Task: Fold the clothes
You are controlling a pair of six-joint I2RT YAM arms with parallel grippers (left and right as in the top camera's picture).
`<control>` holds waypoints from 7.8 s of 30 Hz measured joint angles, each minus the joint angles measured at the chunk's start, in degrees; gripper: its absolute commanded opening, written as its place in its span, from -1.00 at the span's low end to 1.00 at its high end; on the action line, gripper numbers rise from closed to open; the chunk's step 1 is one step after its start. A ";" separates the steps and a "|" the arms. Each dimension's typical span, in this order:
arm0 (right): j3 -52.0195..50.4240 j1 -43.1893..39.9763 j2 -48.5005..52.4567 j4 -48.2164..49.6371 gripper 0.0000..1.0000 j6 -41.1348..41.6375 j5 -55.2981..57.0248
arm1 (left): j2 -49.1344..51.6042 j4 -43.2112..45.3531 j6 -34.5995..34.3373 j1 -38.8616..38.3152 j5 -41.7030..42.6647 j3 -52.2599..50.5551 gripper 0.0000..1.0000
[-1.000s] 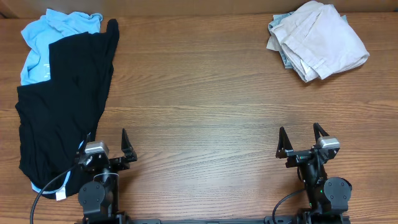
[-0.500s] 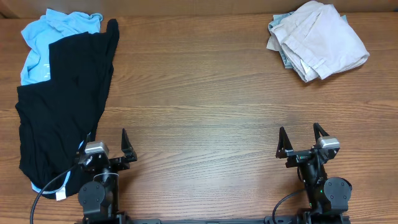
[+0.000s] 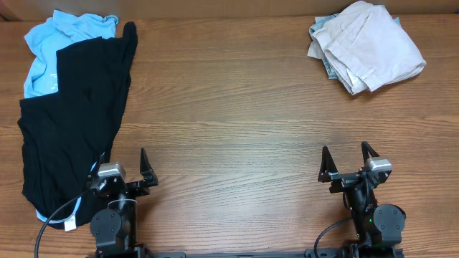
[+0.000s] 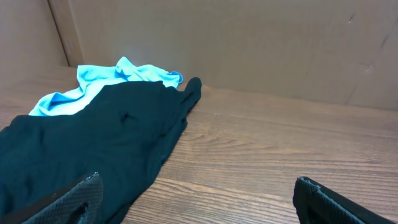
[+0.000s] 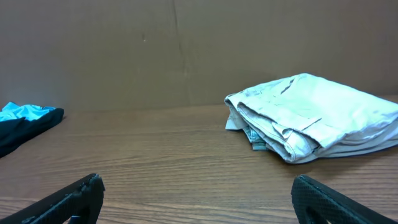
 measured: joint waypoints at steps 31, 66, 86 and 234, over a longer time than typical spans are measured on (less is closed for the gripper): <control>0.00 0.00 0.00 0.00 1.00 -0.02 -0.02 | 0.00 0.00 0.00 0.00 0.00 0.00 0.99; 0.00 0.00 0.00 0.02 1.00 0.00 0.00 | 0.00 0.00 0.00 0.00 0.00 0.00 1.00; 0.00 0.00 0.00 -0.04 1.00 0.00 0.00 | 0.00 -0.02 0.00 0.00 0.00 0.00 0.99; 78.25 0.00 77.13 -53.83 0.35 1.68 -15.89 | 107.62 -24.98 7.39 26.40 8.85 81.81 -0.91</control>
